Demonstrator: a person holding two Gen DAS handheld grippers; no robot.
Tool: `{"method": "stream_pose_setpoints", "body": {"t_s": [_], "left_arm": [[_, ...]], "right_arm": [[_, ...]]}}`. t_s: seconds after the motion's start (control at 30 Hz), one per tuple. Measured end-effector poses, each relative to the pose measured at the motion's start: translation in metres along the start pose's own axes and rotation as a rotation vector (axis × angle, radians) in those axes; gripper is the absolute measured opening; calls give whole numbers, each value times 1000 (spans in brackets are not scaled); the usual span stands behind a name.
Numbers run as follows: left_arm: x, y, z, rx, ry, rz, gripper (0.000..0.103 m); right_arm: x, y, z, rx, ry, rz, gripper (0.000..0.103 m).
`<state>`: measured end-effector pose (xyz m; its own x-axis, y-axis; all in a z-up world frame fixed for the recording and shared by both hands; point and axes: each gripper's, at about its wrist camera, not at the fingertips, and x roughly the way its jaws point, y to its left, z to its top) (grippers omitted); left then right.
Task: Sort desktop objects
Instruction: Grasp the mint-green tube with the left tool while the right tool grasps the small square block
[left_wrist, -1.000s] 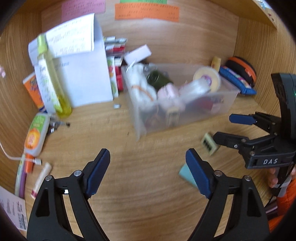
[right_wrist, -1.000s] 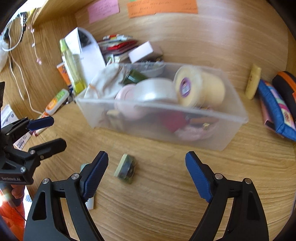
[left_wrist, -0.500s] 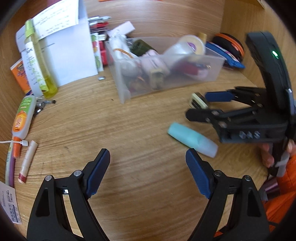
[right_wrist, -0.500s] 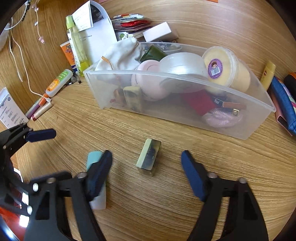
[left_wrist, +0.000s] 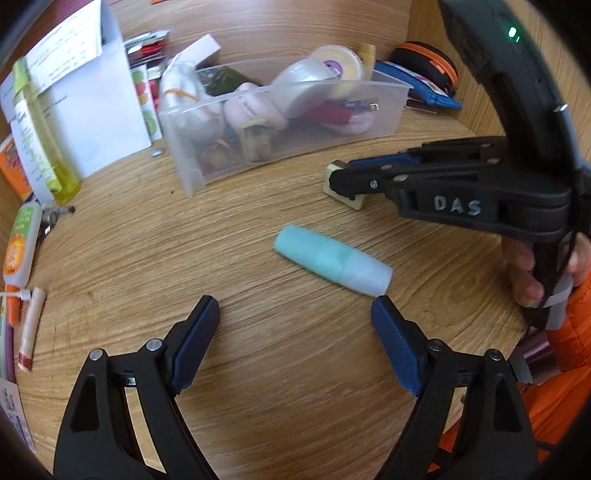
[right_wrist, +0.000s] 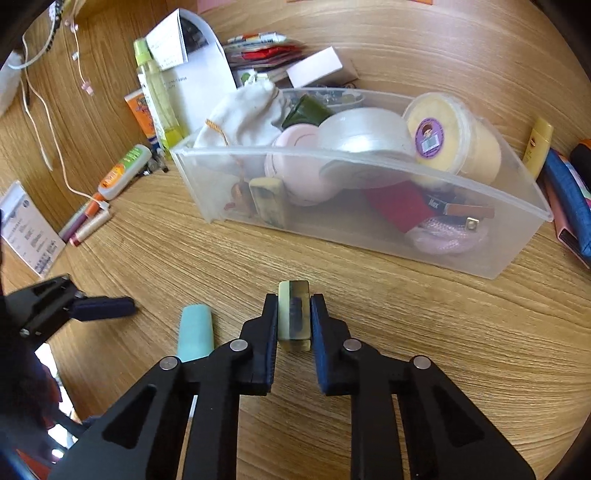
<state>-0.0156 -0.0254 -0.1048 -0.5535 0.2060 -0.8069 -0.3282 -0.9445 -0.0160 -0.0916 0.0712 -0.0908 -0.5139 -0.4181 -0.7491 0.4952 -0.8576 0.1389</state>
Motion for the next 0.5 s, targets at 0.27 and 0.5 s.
{"method": "stream_pose_setpoints", "body": {"t_s": [0.27, 0.5], "left_arm": [[9, -9, 10, 13, 7, 2, 89], [13, -12, 17, -14, 25, 31, 89]], "right_arm": [[-23, -11, -2, 21, -57, 0, 15], [-33, -20, -6, 50, -79, 18, 15]]}}
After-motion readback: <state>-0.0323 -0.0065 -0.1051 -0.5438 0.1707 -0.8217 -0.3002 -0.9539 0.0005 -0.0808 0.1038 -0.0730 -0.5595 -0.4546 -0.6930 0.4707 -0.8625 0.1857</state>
